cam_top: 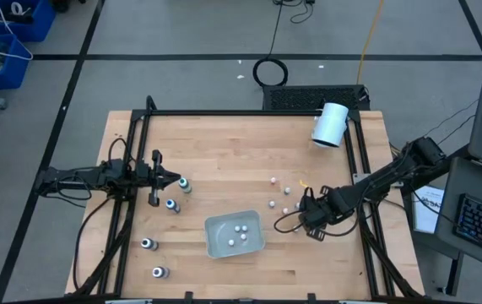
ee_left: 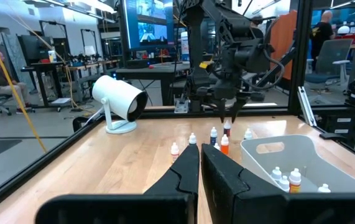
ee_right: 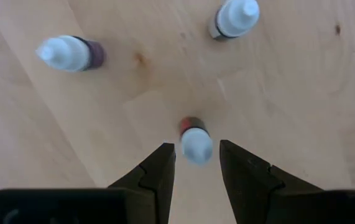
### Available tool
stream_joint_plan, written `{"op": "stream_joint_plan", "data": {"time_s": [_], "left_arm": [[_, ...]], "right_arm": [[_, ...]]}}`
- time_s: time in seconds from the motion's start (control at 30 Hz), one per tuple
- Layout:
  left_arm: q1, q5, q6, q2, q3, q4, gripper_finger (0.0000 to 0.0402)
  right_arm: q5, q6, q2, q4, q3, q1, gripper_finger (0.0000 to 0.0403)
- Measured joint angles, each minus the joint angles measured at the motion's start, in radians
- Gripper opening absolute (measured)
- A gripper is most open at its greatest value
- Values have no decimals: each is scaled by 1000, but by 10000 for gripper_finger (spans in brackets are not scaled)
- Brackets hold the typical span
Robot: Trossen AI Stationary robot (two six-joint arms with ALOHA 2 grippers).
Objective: Pick & Place food coloring
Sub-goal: Put the small red food coloring bottle in the gray bin
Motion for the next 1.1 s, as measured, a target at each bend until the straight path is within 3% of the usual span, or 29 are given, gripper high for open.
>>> {"op": "stream_joint_plan", "data": {"time_s": [0.67, 1.0, 1.1], "left_arm": [[0, 0, 0, 0, 0, 0, 26], [0, 0, 0, 0, 0, 0, 26], [0, 0, 0, 0, 0, 0, 26]], "right_arm": [[1, 4, 0, 73, -47, -1, 115], [-22, 0, 0, 74, -47, -2, 44], [-23, -6, 0, 74, -46, -2, 40]]}}
